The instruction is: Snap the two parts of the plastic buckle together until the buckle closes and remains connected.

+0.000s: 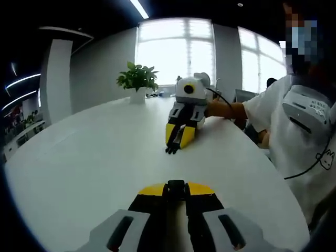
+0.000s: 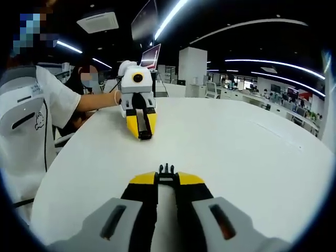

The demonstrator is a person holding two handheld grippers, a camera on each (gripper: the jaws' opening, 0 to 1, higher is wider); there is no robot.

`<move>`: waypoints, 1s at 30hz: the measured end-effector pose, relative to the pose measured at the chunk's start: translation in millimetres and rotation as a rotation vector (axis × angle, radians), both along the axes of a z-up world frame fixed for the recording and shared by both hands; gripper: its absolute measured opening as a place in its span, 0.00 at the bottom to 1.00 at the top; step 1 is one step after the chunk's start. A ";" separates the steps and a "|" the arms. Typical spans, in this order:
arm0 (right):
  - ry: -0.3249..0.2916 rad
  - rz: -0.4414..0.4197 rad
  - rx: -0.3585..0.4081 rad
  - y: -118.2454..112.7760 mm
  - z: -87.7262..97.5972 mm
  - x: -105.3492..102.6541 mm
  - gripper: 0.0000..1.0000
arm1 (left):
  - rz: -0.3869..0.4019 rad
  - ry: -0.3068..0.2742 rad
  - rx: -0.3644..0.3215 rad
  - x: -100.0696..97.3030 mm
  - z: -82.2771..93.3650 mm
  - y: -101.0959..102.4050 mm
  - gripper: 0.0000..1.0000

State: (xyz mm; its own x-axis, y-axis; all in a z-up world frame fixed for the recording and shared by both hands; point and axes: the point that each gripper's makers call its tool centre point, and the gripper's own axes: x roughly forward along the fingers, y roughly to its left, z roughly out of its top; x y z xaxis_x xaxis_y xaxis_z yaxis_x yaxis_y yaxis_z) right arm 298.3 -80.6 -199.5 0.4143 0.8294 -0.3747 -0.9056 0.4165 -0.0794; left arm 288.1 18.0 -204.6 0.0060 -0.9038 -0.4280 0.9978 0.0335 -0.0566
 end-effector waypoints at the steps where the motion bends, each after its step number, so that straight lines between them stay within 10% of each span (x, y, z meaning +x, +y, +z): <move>1: 0.002 -0.001 0.001 -0.1 0.1 0.3 0.12 | 0.000 0.002 -0.002 -0.4 -0.1 -0.6 0.12; 30: 0.019 0.075 -0.004 9.5 1.5 -15.7 0.12 | -0.072 -0.078 0.006 -9.7 -3.1 -9.5 0.13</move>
State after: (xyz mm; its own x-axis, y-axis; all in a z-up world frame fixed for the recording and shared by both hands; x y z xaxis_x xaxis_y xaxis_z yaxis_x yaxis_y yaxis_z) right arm 282.6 -71.1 -198.0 0.3437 0.8563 -0.3856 -0.9357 0.3471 -0.0632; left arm 278.4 8.5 -207.6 -0.0253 -0.9004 -0.4343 0.9990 -0.0382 0.0211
